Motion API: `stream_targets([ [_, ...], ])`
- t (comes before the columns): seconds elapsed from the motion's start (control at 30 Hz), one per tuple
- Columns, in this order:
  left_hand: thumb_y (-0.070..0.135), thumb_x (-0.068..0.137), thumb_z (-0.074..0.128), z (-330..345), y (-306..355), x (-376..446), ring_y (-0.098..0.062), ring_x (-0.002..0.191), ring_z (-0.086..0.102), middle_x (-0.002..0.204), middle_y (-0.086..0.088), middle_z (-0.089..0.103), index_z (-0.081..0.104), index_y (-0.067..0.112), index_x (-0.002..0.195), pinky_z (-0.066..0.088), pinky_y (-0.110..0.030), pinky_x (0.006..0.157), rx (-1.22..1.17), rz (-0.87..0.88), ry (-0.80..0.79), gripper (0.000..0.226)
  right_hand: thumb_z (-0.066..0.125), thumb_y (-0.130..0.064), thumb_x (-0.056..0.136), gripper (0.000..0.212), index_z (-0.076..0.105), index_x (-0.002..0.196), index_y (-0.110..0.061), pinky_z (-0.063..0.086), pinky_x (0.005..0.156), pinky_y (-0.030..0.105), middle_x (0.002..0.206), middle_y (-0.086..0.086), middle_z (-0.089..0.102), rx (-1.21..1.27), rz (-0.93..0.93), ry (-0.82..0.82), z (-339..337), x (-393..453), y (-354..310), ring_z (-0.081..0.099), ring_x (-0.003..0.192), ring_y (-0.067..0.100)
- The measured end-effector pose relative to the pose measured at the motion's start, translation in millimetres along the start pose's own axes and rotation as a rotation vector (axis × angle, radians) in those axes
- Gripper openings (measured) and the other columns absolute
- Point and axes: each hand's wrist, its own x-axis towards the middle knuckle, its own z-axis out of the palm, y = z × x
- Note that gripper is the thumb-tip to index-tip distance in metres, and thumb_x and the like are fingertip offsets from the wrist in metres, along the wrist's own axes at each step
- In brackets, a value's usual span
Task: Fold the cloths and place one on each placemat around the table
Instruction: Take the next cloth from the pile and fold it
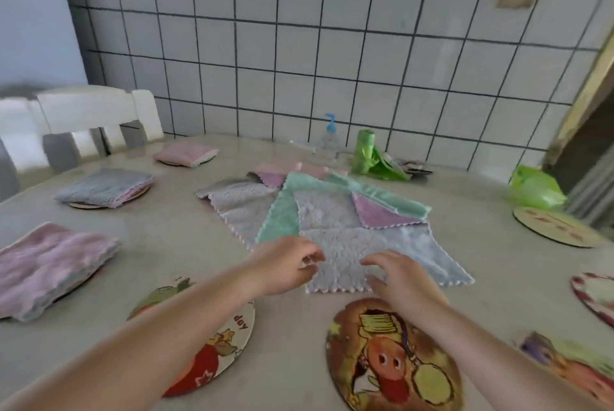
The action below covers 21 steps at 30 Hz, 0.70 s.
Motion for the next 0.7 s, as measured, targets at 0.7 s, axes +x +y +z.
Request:
stream_targets([
  [0.7, 0.028, 0.096, 0.045, 2, 31, 9, -0.011, 0.079, 0.062, 0.095, 0.007, 0.064, 0.061, 0.022, 0.101, 0.05, -0.031, 0.073, 0.105, 0.028, 0.199, 0.018, 0.038, -0.019, 0.095, 0.016, 0.049, 0.087, -0.026, 0.051, 0.069, 0.037, 0.079, -0.007, 0.061, -0.049, 0.118, 0.169, -17, -13, 28, 0.061, 0.074, 0.019],
])
